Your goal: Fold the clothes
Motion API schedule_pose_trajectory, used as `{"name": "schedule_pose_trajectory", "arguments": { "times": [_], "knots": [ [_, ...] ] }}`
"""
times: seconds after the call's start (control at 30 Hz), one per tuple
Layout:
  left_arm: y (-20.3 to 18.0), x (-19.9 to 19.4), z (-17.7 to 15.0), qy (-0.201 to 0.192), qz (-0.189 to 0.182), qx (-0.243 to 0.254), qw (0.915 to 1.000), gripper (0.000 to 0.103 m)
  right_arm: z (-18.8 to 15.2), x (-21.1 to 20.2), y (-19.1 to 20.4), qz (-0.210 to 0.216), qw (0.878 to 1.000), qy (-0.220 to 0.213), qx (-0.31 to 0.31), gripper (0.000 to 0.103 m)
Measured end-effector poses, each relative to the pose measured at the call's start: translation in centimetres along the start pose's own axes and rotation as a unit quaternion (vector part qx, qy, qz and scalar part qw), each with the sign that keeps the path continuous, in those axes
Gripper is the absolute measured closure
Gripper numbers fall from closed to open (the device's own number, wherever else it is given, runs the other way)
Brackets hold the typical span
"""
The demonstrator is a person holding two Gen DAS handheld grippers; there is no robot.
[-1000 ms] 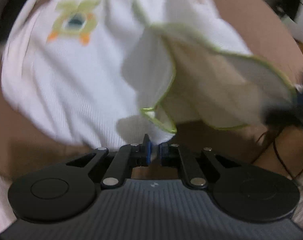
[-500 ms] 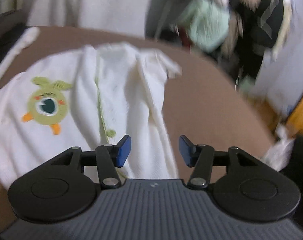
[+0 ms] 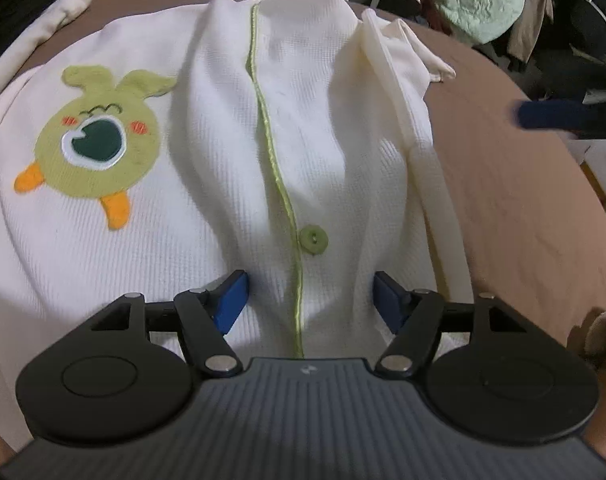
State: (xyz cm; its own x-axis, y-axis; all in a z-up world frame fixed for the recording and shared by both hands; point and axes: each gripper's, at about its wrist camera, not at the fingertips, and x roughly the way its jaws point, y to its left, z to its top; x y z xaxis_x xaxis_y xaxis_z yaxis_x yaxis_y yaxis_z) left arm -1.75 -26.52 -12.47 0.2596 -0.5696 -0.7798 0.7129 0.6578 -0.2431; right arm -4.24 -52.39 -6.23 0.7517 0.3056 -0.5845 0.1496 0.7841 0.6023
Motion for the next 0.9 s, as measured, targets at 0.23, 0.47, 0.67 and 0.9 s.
{"name": "schedule_pose_trajectory", "arguments": {
  "times": [0.23,0.47,0.67,0.9],
  "knots": [
    [0.1,1.2,0.4,-0.005,0.007,0.021,0.9997,0.033,-0.2,8.9,-2.0,-0.126,0.989,-0.013,-0.074,0.042],
    [1.0,0.9,0.7,-0.018,-0.015,-0.017,0.9996,0.033,0.1,4.6,-2.6,-0.123,0.983,-0.069,-0.115,0.099],
    [1.8,1.1,1.5,-0.041,-0.050,-0.032,0.9974,0.033,-3.3,-5.9,1.2,-0.104,0.975,-0.131,-0.148,0.099],
    [2.9,1.5,2.0,-0.067,-0.039,-0.060,0.9951,0.033,-6.1,-0.9,-5.2,-0.114,0.985,0.113,-0.058,0.090]
  ]
}}
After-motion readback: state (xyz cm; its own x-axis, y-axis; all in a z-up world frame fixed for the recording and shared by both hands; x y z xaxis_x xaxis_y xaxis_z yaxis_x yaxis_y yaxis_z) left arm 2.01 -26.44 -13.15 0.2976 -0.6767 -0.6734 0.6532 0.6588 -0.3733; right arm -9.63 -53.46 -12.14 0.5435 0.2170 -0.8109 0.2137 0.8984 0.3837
